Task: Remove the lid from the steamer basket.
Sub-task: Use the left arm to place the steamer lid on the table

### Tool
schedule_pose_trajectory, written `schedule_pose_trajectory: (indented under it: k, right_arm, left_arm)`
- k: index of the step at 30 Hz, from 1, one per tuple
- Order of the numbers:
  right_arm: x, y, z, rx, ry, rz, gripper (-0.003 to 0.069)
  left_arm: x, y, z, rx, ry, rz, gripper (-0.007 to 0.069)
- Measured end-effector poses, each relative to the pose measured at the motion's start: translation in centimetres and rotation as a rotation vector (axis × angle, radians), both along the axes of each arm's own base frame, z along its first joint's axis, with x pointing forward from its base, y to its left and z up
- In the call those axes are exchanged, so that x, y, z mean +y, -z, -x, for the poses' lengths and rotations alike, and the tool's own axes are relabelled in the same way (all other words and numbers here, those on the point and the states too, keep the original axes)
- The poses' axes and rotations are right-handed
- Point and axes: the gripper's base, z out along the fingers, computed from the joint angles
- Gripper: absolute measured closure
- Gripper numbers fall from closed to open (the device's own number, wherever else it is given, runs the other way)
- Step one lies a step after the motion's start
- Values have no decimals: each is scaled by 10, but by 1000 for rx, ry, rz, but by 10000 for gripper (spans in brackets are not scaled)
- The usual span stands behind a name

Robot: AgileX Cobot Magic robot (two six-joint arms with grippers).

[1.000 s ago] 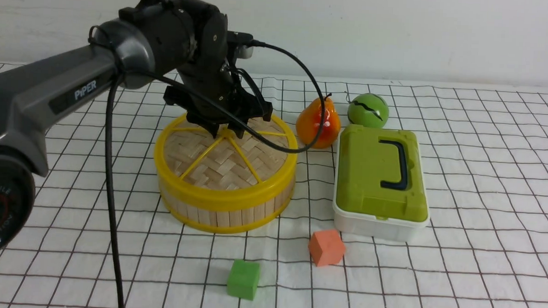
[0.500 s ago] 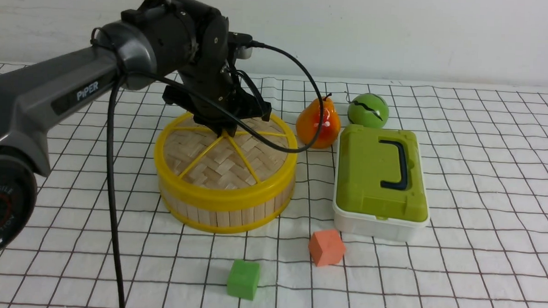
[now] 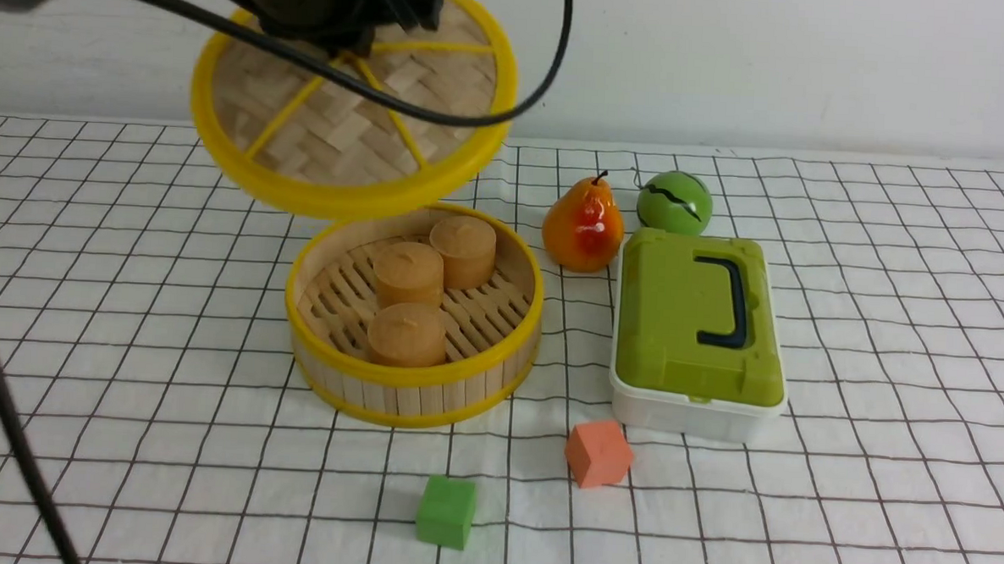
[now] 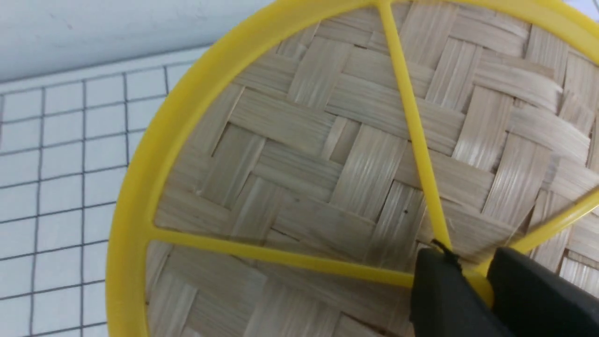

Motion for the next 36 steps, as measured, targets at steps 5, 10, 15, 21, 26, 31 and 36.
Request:
schedule_pose_trajectory:
  k: [5,10,15,21,26,31,36]
  right_arm:
    - [0,0,0,0,0,0,419]
    - [0,0,0,0,0,0,419]
    - [0,0,0,0,0,0,419]
    - [0,0,0,0,0,0,419]
    - [0,0,0,0,0,0,419]
    - [0,0,0,0,0,0,419]
    - [0,0,0,0,0,0,419]
  left_arm:
    - [39,-3,8,10,-88,-5,515]
    - [90,25,12,79,-224,-7,515]
    - [140,78,22,151,-360,13,515]
    - [156,136,13,156,-367,29,515]
    - [157,174,-7,183,-346,24,515]
    - [156,206,-20,223,-335,23,515]
    - [156,220,-23,249,-369,64,515]
